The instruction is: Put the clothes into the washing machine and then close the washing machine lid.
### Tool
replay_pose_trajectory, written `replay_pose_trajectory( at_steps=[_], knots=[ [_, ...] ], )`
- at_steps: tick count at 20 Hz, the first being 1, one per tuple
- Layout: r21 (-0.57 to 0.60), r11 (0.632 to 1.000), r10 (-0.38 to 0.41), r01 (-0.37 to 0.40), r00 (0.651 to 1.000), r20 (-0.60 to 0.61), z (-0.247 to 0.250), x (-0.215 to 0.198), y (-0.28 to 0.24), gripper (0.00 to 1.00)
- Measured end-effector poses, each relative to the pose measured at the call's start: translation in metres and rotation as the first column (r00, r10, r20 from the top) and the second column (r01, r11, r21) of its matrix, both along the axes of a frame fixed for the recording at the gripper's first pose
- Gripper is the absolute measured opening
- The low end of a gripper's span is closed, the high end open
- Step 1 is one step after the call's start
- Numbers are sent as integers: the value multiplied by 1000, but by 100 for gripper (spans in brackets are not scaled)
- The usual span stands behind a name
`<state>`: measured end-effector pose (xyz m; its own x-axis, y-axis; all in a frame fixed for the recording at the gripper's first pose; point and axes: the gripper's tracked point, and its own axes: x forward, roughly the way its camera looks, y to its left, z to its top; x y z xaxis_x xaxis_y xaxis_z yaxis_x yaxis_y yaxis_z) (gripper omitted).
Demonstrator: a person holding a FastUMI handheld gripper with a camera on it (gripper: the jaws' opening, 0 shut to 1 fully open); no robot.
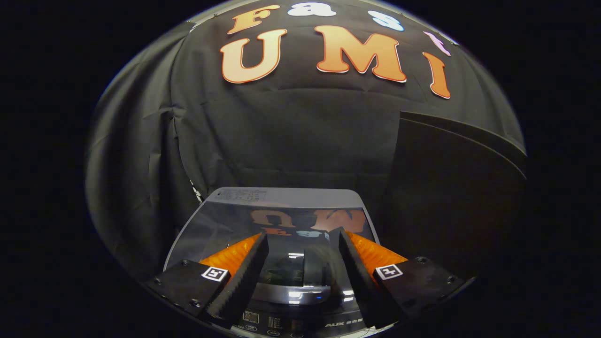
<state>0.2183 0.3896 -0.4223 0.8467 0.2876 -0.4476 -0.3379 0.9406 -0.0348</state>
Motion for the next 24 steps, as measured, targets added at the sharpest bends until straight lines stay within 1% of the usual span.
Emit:
replay_pose_trajectory(
  at_steps=[3,6,8,12,15,18,20,23,24],
  knots=[
    [19,1000,7,-7,999,34,17,-1,4,99],
    [25,1000,4,-6,996,90,58,-3,5,99],
    [26,1000,-2,-1,995,98,80,-4,5,99],
    [125,992,-1,-20,987,164,160,-16,11,99],
    [160,986,-3,-39,967,255,233,-43,3,99],
    [149,986,17,-71,941,338,291,-77,-5,99],
    [139,987,26,-83,929,370,324,-100,-19,98],
    [154,985,9,-76,917,399,369,-132,-46,98],
    [161,984,6,-77,915,403,375,-142,-55,98]
  ],
)
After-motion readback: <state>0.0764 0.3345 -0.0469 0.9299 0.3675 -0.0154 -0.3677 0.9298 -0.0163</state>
